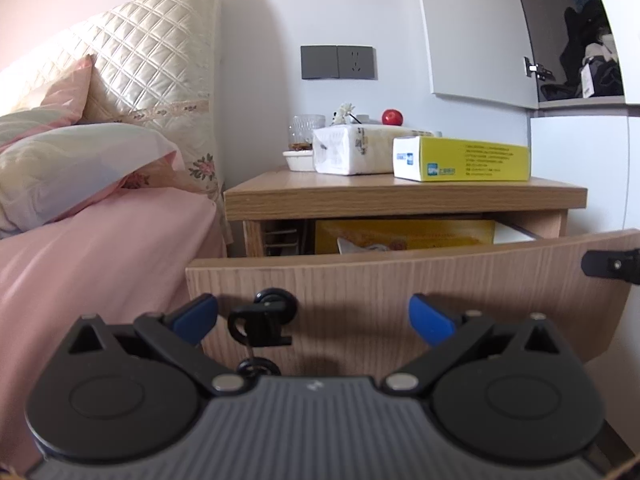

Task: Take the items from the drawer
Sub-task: 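Push the drawer front inward with the right tool while the left tool pushes too, then press the drawer fully shut with both tools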

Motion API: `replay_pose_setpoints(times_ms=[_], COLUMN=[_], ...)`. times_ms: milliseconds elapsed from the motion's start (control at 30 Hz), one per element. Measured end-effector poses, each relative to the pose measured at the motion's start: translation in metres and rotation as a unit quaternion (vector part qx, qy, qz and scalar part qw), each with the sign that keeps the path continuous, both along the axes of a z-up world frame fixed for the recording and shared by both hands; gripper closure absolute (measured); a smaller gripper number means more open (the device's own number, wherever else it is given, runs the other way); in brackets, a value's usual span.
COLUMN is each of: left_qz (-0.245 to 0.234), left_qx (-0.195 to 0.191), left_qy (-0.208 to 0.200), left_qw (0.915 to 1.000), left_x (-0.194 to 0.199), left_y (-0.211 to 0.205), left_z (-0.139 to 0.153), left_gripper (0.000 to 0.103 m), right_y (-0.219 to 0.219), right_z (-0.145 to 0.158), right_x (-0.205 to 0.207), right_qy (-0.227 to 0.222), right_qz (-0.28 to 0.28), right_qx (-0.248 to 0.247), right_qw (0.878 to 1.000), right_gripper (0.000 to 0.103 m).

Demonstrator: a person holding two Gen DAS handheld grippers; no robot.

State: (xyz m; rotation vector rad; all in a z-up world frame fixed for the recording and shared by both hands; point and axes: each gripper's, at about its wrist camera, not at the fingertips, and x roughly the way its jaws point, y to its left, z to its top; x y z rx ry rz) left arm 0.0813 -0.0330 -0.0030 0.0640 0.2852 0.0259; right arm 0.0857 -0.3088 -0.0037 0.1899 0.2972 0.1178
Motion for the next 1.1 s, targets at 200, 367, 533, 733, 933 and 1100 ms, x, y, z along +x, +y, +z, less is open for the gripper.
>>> replay_pose_setpoints(times_ms=[200,367,533,733,933,1100], left_qz=[0.002,0.005,0.005,0.003,0.001,-0.001], left_qx=[0.006,0.007,0.01,0.013,0.017,0.017], left_qy=[0.002,-0.001,0.001,0.001,0.002,0.001], left_qw=[1.0,1.0,0.9999,0.9999,0.9999,0.9999], left_x=[0.015,0.028,0.041,0.055,0.069,0.079], left_y=[-0.002,-0.003,-0.004,-0.006,-0.008,-0.008], left_z=[-0.003,-0.004,-0.005,-0.006,-0.007,-0.004], left_gripper=[0.001,0.001,0.0,0.0,0.001,0.001], right_y=[-0.001,0.0,-0.003,-0.003,-0.008,-0.007], right_z=[0.001,0.003,0.005,0.004,0.004,0.002], right_x=[0.016,0.03,0.045,0.056,0.07,0.079], right_qy=[0.005,0.012,0.019,0.016,0.015,0.013], right_qz=[0.005,0.009,0.013,0.023,0.031,0.034], right_qx=[-0.002,-0.004,0.009,0.002,0.012,0.01], right_qw=[1.0,1.0,1.0,1.0,0.999,0.999], right_gripper=[0.0,0.0,0.0,0.0,0.0,0.0])
